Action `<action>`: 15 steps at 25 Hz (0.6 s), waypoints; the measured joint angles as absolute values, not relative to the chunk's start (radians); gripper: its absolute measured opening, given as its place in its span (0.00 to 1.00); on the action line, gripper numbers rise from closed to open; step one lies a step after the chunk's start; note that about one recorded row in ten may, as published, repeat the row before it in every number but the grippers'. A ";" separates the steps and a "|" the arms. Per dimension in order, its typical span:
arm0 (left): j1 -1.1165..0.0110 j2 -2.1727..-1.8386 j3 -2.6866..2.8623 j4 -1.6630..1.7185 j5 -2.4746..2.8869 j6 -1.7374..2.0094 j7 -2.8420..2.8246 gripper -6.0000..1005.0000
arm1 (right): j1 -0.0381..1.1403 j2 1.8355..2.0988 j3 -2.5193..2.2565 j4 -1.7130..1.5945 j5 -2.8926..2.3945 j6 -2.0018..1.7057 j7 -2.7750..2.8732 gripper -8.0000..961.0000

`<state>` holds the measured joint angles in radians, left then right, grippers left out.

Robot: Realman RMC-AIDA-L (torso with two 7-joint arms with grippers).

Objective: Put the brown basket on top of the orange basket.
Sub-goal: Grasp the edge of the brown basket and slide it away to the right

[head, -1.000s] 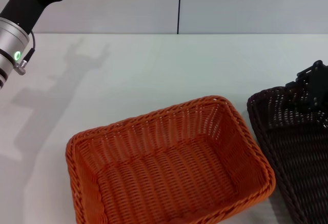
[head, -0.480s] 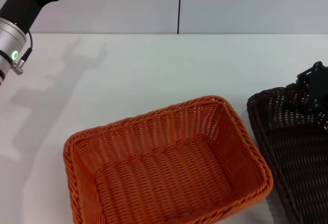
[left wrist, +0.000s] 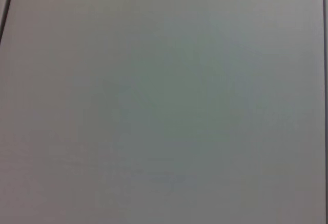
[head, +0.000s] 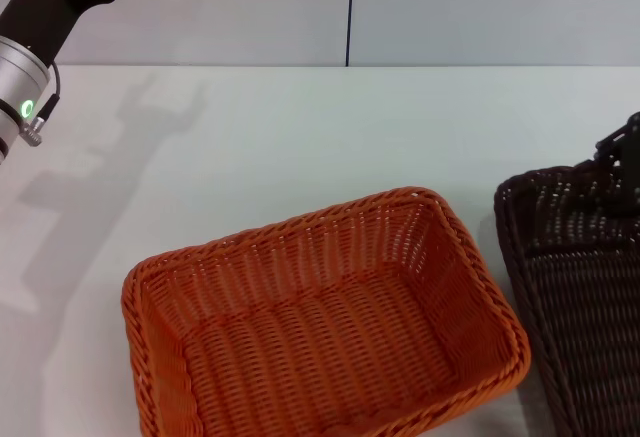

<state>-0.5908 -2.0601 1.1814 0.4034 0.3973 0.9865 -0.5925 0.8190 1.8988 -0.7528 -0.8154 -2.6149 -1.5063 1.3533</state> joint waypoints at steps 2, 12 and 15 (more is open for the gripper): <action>-0.590 -2.060 1.180 0.403 0.397 0.986 -0.592 0.83 | 0.823 1.891 -0.754 -0.834 -2.629 -1.558 1.363 0.44; -0.592 -2.060 1.171 0.389 0.397 0.985 -0.592 0.83 | 0.818 1.886 -0.756 -0.877 -2.701 -1.614 1.407 0.26; -0.597 -2.061 1.170 0.389 0.397 0.985 -0.592 0.83 | 0.809 1.884 -0.758 -0.876 -2.703 -1.618 1.407 0.26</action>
